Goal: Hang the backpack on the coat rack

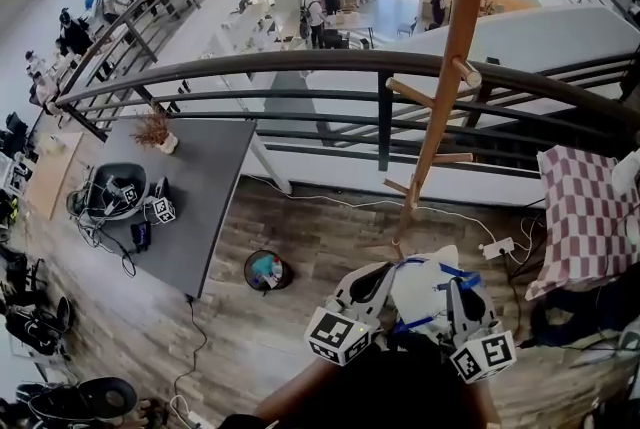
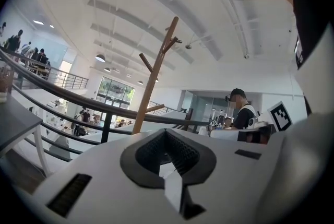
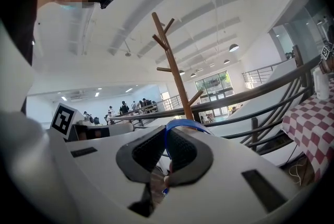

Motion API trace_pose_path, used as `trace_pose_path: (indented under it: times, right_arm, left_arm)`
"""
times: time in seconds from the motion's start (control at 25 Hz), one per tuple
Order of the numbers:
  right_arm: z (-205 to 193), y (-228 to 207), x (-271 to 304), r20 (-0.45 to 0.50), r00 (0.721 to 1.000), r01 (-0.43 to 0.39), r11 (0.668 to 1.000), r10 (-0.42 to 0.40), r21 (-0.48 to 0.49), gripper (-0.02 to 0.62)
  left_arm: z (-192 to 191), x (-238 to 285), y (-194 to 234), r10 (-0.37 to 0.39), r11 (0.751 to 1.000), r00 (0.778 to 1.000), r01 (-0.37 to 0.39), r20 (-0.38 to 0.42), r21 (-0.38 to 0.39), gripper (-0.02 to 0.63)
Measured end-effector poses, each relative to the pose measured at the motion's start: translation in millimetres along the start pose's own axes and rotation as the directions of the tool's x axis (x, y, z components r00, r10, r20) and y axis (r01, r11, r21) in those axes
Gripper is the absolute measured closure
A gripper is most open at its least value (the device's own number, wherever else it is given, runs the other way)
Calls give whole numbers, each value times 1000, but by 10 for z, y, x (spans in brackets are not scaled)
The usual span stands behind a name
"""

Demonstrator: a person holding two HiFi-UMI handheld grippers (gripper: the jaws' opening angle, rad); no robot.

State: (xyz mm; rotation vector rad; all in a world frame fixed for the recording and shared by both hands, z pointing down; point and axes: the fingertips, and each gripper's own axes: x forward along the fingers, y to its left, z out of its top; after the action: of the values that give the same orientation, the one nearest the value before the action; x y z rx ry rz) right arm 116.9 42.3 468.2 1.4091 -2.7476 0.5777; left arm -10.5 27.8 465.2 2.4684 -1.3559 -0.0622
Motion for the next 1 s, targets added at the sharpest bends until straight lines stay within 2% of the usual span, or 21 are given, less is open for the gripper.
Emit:
trace_pose_path:
  times: [0.48, 0.76, 1.0]
  right_arm:
    - [253, -393, 300, 11, 995, -96, 995, 96, -11, 575]
    - [348, -565, 453, 1, 987, -159, 987, 159, -1, 575]
    - [338, -713, 564, -21, 984, -174, 985, 174, 7, 575]
  left_arm:
    - [80, 569, -5, 74, 997, 997, -74, 16, -2, 598]
    - [156, 703, 23, 140, 990, 990, -140, 19, -2, 598]
    - [44, 770, 31, 175, 984, 985, -175, -13, -25, 598]
